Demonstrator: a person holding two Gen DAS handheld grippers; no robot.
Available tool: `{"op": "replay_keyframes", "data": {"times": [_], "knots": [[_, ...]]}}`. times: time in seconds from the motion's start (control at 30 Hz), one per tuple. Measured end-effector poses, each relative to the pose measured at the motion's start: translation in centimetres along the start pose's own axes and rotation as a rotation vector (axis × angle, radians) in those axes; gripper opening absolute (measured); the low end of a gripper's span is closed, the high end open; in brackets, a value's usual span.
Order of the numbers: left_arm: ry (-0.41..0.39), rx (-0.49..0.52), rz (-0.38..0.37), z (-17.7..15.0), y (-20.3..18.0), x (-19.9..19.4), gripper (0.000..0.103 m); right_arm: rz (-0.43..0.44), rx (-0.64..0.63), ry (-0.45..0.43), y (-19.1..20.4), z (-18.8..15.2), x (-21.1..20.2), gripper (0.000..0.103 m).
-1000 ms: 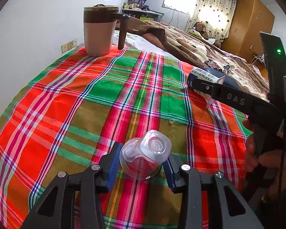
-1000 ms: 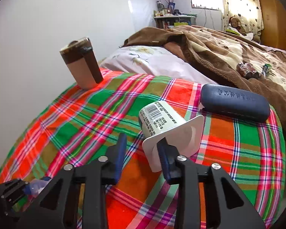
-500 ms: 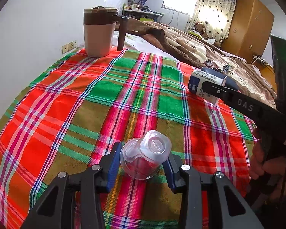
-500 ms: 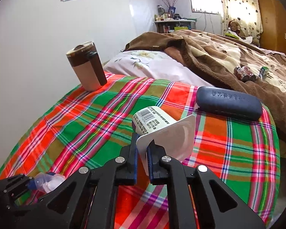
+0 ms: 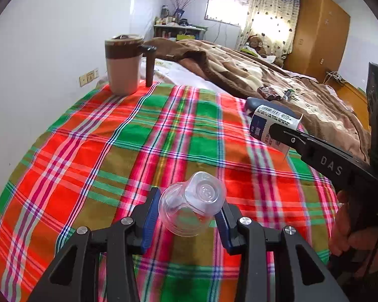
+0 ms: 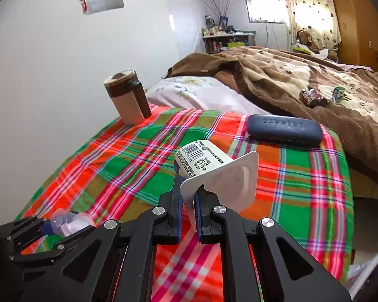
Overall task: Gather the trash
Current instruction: 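Carry the clear cup and yogurt cup over the bin and open both tools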
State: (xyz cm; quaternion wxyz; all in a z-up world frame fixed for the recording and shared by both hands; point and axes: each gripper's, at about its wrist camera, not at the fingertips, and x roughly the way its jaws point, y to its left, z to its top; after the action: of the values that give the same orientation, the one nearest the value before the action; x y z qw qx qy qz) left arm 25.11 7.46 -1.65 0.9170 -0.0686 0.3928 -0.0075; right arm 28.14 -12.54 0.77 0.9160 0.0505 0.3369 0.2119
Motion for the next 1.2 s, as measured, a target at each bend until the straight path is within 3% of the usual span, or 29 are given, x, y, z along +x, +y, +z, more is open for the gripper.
{"op": "replay_keyframes", "data": {"times": [0.63,1.2], "knots": [[-0.095,0.151,-0.072,-1.4,-8.6,-8.2,0.042,-0.082,0.085,-0.133,-3.9,-3.1,-11.2,0.008],[-0.083,0.301,-0.241,-4.9,-19.8,-9.7,0.042,-0.265,0.205,-0.183,-10.3,-7.8,-18.6,0.008]]}}
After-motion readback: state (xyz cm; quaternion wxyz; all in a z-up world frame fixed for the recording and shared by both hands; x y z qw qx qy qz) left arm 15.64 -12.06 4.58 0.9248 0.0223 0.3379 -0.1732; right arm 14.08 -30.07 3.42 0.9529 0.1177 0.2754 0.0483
